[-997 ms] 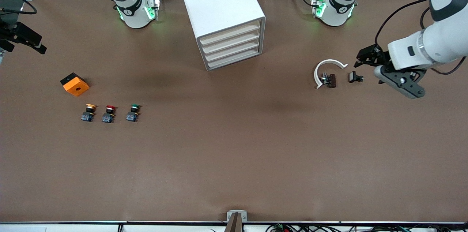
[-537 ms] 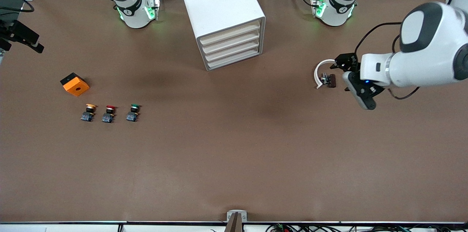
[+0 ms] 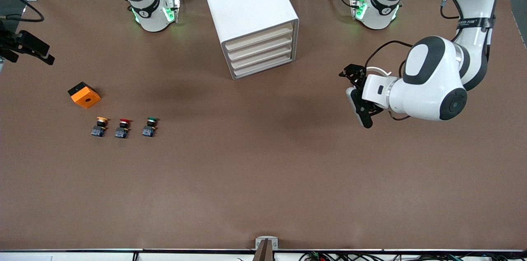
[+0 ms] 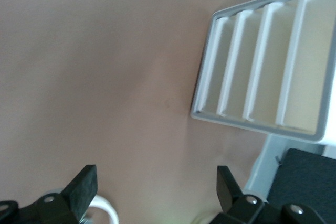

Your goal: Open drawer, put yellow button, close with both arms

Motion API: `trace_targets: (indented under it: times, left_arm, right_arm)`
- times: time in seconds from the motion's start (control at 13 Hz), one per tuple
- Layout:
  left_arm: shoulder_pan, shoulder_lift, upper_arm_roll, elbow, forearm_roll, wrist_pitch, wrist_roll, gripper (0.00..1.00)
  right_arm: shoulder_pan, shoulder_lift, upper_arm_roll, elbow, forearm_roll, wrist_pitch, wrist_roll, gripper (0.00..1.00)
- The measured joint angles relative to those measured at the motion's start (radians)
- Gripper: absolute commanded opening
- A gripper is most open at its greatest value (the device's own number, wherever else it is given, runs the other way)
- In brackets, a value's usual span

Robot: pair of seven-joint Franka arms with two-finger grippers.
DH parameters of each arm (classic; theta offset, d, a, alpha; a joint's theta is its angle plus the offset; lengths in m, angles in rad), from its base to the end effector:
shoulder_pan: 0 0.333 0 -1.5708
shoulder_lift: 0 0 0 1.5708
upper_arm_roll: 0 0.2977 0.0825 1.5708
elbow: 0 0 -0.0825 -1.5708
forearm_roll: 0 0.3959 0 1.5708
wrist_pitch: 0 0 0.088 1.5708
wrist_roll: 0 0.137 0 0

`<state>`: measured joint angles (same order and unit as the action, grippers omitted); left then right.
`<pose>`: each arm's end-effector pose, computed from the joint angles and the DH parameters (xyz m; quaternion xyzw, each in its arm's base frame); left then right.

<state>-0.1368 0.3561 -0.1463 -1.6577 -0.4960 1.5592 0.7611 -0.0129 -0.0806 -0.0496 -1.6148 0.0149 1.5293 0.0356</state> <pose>0.5602 -0.2251 0.3468 0.8386 -0.4238 -0.1480 0.3086 0.5373 -0.0325 0.5958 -0.9988 0.0487 0.0024 0.0095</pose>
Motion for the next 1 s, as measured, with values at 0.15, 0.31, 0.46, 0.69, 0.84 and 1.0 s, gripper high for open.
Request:
trace_targets:
  times: [0.15,0.31,0.46,0.69,0.84,1.0]
  left_arm:
    - [0.0,0.034,-0.015,-0.008,-0.05,0.0,0.003,1.0]
    - [-0.001,0.056,-0.049,-0.011,-0.06,0.0,0.003,1.0]
    - [-0.002,0.059,-0.083,-0.021,-0.061,-0.001,0.003,1.0]
    - [-0.003,0.064,-0.121,-0.036,-0.084,-0.019,0.002,0.8]
    - [-0.003,0.065,-0.136,-0.039,-0.123,-0.037,-0.03,0.7]
    - [-0.003,0.065,-0.17,-0.038,-0.141,-0.041,-0.086,0.63]
  right_arm:
    - [0.0,0.05,-0.003,0.001,0.0,0.02,0.0,1.0]
    - [-0.001,0.087,-0.006,0.011,-0.001,0.035,0.0,1.0]
    - [-0.002,0.117,-0.009,0.015,-0.002,0.044,0.0,1.0]
    - [-0.036,0.186,-0.015,0.016,-0.002,0.085,0.0,1.0]
    - [-0.071,0.216,-0.019,0.016,-0.008,0.1,-0.001,1.0]
    - [-0.101,0.254,-0.02,0.011,-0.042,0.132,-0.006,1.0]
